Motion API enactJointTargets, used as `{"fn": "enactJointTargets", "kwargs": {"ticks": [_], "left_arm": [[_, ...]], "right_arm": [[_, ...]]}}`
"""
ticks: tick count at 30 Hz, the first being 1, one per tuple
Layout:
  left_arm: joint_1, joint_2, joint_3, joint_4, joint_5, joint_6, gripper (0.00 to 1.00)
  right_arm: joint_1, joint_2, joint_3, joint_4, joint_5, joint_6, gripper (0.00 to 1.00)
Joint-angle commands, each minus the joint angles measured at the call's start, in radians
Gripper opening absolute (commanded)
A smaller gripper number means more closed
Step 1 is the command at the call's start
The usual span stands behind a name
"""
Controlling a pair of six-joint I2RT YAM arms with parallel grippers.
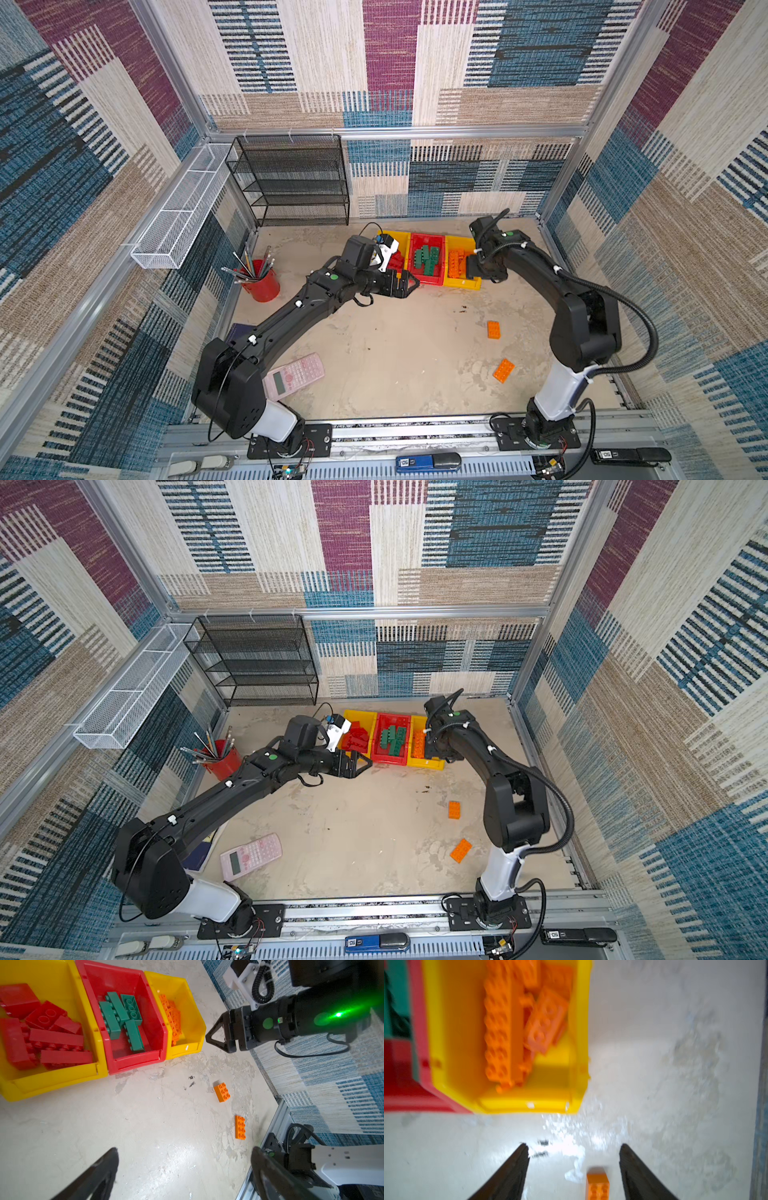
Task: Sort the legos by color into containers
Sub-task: 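Move the right gripper down to a small orange brick and grasp it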
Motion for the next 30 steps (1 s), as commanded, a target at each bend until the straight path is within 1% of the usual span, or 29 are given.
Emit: {"fn": "enactJointTargets", "kwargs": {"ticks": [1,5,9,12,18,20,23,28,30], "left_arm": [[-0.047,0.016,-0.009,0.054,-0.017,-0.035,1.00],[-0.097,0.044,0.014,0.048,-0.026,-0.043,1.00],[-0.125,0.059,0.017,0.058,-0.033,-0.054,1.00],[-0.139,0.063,0.021,0.061,-0.039,-0.059,0.99],[-0.147,0.050,0.017,0.055,-0.064,-0.062,0.99],[-0.147,0.047,0.017,0.044,-0.068,-0.059,0.99],[-0.147,0.044,0.010,0.041,-0.072,-0.052,0.99],[-0.147,0.057,0.031,0.012,-0.075,-0.020,0.99],[-0.147,0.063,0.043,0.001,-0.077,-0.007,0.99]], "right_arm": [[0.000,-0.090,-0.140,0.061,-0.018,0.057,0.70],[-0.004,-0.171,-0.271,0.070,-0.042,0.087,0.70],[-0.015,-0.215,-0.376,0.108,-0.062,0.101,0.69],[-0.023,-0.241,-0.449,0.155,-0.115,0.119,0.68],[-0.026,-0.230,-0.509,0.198,-0.118,0.127,0.65],[-0.028,-0.213,-0.515,0.208,-0.118,0.122,0.61],[-0.031,-0.195,-0.535,0.234,-0.134,0.118,0.49],[-0.032,-0.183,-0.552,0.254,-0.147,0.121,0.45],[-0.032,-0.181,-0.546,0.254,-0.144,0.120,0.39]]}}
